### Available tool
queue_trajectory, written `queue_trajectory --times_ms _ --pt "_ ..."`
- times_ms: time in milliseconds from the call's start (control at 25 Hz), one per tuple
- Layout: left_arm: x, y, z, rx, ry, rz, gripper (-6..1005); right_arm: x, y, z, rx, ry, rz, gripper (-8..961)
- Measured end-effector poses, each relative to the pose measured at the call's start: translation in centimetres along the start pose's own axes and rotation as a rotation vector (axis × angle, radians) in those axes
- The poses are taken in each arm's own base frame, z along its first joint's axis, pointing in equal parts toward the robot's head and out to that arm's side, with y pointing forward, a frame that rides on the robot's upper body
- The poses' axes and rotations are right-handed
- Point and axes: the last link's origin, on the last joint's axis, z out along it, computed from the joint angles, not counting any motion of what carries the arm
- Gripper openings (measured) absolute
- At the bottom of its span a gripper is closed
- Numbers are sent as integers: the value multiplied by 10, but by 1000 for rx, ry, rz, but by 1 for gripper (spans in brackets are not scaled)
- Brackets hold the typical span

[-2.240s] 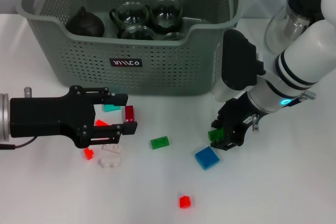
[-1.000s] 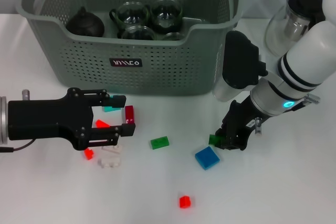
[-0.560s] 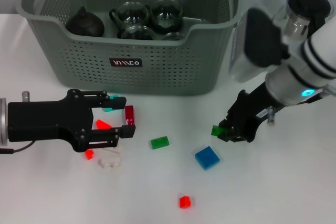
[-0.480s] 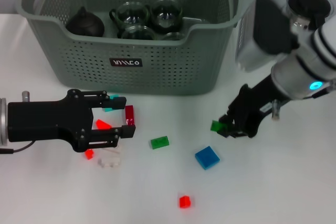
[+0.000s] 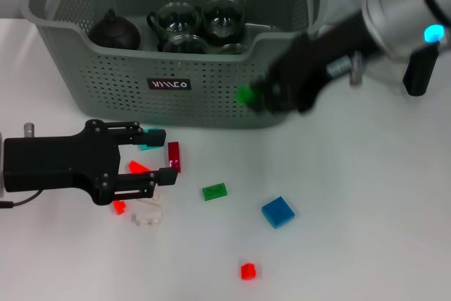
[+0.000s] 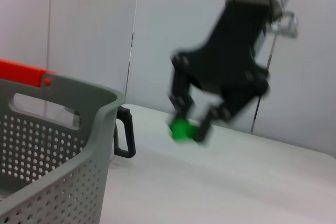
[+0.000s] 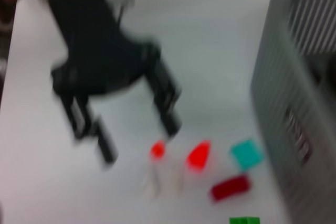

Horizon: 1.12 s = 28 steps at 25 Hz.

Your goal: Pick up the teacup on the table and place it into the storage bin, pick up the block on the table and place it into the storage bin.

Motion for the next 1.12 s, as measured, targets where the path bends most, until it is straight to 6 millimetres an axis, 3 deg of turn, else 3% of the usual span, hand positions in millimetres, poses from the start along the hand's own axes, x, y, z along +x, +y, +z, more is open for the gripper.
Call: queue_trajectory --times_ms 200,400,760,1120 --pt "0 0 0 2 -2 0 646 -34 -26 -22 140 -132 0 222" --pt "0 -2 0 10 -4 3 646 -46 -60 -31 306 -198 16 223" --pt "1 -2 2 4 6 17 646 -14 -116 0 458 -243 96 223" --pt "1 -5 7 8 18 39 646 -5 -130 37 533 -215 79 224"
